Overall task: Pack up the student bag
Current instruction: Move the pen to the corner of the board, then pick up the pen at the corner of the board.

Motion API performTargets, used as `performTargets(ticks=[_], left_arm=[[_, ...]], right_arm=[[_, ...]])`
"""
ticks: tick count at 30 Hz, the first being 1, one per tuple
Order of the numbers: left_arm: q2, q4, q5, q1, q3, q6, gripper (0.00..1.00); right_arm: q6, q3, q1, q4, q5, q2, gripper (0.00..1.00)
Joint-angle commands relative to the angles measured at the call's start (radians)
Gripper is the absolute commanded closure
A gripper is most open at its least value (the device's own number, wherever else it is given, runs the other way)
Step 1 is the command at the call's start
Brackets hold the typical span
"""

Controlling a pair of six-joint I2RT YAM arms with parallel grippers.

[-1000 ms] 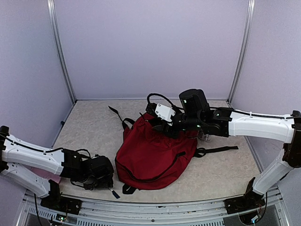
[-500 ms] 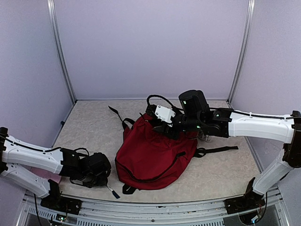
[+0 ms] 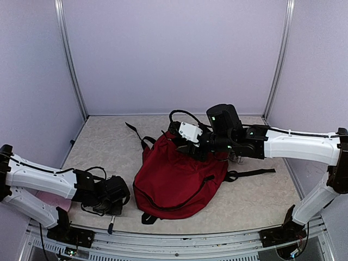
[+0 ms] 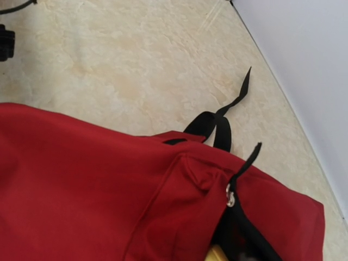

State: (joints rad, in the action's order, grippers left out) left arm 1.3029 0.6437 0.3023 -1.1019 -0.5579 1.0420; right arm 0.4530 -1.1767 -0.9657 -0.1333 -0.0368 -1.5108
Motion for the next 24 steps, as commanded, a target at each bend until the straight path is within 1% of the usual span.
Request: performTargets(ticks=[1, 4, 7, 11, 13, 15, 18, 20, 21, 24], left_arm=[[0.005, -0.077, 0.004, 0.057, 0.01, -0.09, 0.91], [0.024, -0.099, 0.056, 0.118, -0.002, -0.144, 0.96], [0.062, -0.142, 0.108, 0.186, -0.045, -0.232, 0.98], [0.115, -0.228, 0.084, 0.283, -0.071, -0.345, 0.97], [0.126, -0.231, 0.058, 0.298, -0.072, -0.363, 0.91], [0.118, -0.211, 0.018, 0.293, -0.063, -0.348, 0.8], [0.066, -0.158, -0.038, 0.278, -0.023, -0.292, 0.63], [0.015, -0.101, -0.046, 0.256, 0.002, -0.222, 0.52], [-0.012, -0.085, -0.039, 0.229, 0.012, -0.189, 0.48], [-0.049, -0.07, -0.063, 0.152, 0.036, -0.104, 0.48]], right_arm=[[0.006, -0.009, -0.01, -0.003, 0.005, 0.02, 0.42], [0.007, -0.008, -0.01, -0.005, 0.005, 0.023, 0.42], [0.012, -0.006, -0.009, -0.003, 0.008, 0.026, 0.42], [0.012, -0.013, -0.01, -0.013, 0.009, 0.03, 0.42], [0.005, -0.013, -0.009, -0.023, 0.008, 0.037, 0.42], [-0.004, -0.008, -0.011, -0.033, 0.005, 0.047, 0.42], [-0.012, 0.009, -0.01, -0.026, -0.001, 0.062, 0.42], [-0.014, 0.015, -0.011, -0.018, -0.009, 0.066, 0.42], [-0.014, 0.015, -0.011, -0.013, -0.016, 0.064, 0.42], [-0.011, 0.007, -0.011, -0.001, -0.036, 0.055, 0.42]])
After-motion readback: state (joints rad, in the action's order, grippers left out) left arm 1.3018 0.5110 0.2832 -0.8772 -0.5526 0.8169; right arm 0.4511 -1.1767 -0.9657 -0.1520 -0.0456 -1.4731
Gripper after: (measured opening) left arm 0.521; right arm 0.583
